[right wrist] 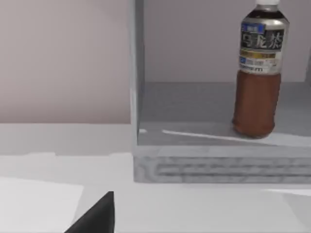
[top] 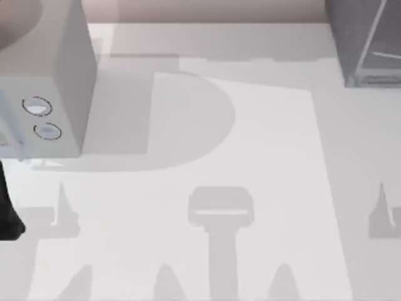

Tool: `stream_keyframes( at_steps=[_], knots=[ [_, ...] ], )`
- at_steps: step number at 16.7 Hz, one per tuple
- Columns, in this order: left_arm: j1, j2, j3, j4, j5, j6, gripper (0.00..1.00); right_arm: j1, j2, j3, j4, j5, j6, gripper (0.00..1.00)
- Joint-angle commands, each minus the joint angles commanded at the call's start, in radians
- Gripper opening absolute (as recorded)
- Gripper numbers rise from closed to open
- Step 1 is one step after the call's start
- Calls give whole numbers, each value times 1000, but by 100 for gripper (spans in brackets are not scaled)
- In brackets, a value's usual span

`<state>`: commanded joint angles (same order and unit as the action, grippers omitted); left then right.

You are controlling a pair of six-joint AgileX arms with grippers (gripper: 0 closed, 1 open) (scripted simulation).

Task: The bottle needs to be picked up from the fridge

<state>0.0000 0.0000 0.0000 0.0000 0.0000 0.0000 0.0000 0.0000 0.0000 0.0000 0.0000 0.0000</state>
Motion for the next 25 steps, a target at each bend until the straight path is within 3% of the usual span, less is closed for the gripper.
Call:
stream_keyframes(
  at_steps=[4, 7, 19, 25],
  knots=[
    [0, 0, 0, 0, 0, 0, 100, -11, 30, 4, 31, -12, -1, 100],
    [0, 0, 0, 0, 0, 0, 100, -55, 155, 21, 158, -54, -3, 100],
    [0, 0, 0, 0, 0, 0, 100, -370, 1256, 117, 1109, -354, 9, 100],
    [0, 0, 0, 0, 0, 0, 100, -494, 1665, 164, 1490, -475, 17, 100]
  ],
)
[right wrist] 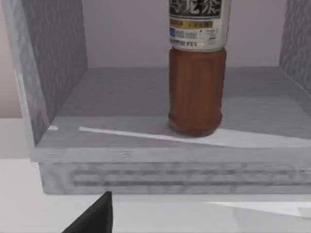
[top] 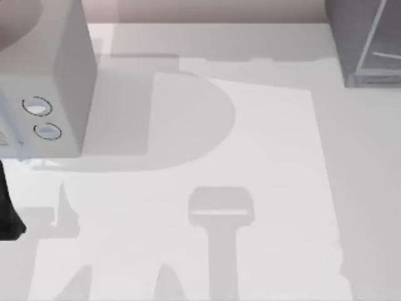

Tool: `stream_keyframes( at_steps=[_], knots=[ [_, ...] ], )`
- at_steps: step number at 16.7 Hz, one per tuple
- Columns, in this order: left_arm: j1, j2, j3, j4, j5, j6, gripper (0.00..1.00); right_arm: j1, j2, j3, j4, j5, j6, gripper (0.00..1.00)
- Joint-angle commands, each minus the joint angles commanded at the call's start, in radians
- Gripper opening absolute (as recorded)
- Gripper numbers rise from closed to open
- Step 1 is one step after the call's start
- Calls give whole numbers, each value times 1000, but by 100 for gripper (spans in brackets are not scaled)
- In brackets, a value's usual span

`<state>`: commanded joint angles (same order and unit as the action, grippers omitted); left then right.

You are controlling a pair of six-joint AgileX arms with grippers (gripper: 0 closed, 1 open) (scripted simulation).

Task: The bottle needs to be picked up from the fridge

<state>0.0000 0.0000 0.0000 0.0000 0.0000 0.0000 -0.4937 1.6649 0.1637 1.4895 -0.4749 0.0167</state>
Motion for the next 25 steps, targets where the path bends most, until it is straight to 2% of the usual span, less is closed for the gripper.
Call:
stream_keyframes(
  at_steps=[5, 10, 13, 22, 25],
  knots=[
    [0, 0, 0, 0, 0, 0, 100, -40, 128, 21, 129, -39, 1, 100],
    [0, 0, 0, 0, 0, 0, 100, -35, 128, 18, 124, -36, 1, 100],
    [0, 0, 0, 0, 0, 0, 100, -3, 170, 80, 67, 6, 0, 100],
    [0, 0, 0, 0, 0, 0, 100, 157, 362, 670, -266, 171, -1, 100],
    [0, 0, 0, 0, 0, 0, 100, 215, 412, 789, -355, 231, -4, 100]
  ],
)
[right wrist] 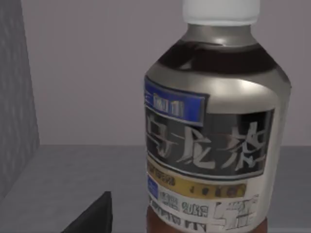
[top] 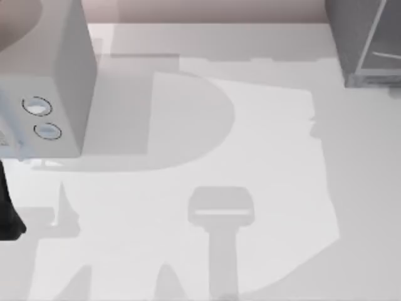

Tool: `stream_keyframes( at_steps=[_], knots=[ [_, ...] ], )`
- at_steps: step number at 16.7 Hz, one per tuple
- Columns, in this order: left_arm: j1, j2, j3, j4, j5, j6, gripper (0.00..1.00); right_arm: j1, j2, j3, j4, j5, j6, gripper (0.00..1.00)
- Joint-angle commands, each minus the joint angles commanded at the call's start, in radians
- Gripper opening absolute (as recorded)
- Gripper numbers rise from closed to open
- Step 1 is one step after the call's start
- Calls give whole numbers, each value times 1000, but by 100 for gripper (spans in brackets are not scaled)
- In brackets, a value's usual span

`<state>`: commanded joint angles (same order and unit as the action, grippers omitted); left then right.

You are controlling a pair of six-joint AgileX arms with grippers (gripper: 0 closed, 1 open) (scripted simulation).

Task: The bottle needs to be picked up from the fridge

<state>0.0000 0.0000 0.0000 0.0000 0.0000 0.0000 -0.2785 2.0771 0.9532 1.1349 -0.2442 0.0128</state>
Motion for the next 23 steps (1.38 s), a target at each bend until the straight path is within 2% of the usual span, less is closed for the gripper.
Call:
stream_keyframes(
  at_steps=[8, 15, 20, 23],
  knots=[
    [0, 0, 0, 0, 0, 0, 100, 19, 21, 40, -30, 19, -2, 100],
    [0, 0, 0, 0, 0, 0, 100, 47, 158, 295, -144, 48, -3, 100],
    [0, 0, 0, 0, 0, 0, 100, 51, 170, 317, -158, 52, -3, 100],
    [0, 0, 0, 0, 0, 0, 100, 51, 170, 317, -158, 52, -3, 77]
  ],
)
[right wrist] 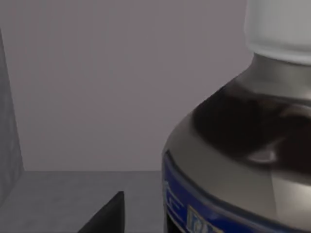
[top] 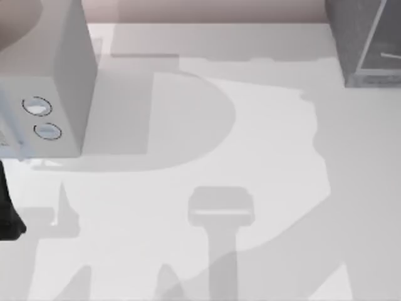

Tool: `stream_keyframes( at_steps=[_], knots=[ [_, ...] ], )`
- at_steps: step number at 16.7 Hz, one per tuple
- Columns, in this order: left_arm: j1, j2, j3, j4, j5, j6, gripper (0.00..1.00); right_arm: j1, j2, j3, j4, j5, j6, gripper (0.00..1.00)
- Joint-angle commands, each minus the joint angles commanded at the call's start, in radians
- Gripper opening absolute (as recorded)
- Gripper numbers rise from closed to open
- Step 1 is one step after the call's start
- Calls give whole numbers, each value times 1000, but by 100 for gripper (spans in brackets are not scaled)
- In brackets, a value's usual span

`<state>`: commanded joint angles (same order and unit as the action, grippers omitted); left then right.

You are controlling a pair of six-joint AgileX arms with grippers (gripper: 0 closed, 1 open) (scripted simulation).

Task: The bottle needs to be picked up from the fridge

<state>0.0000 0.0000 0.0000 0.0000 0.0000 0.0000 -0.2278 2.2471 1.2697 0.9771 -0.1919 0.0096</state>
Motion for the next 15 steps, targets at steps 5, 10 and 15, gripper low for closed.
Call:
stream_keyframes(
  at_steps=[5, 10, 15],
  knots=[
    [0, 0, 0, 0, 0, 0, 100, 0, 0, 0, 0, 0, 0, 40],
    [0, 0, 0, 0, 0, 0, 100, 0, 0, 0, 0, 0, 0, 2],
    [0, 0, 0, 0, 0, 0, 100, 0, 0, 0, 0, 0, 0, 0]
  ],
)
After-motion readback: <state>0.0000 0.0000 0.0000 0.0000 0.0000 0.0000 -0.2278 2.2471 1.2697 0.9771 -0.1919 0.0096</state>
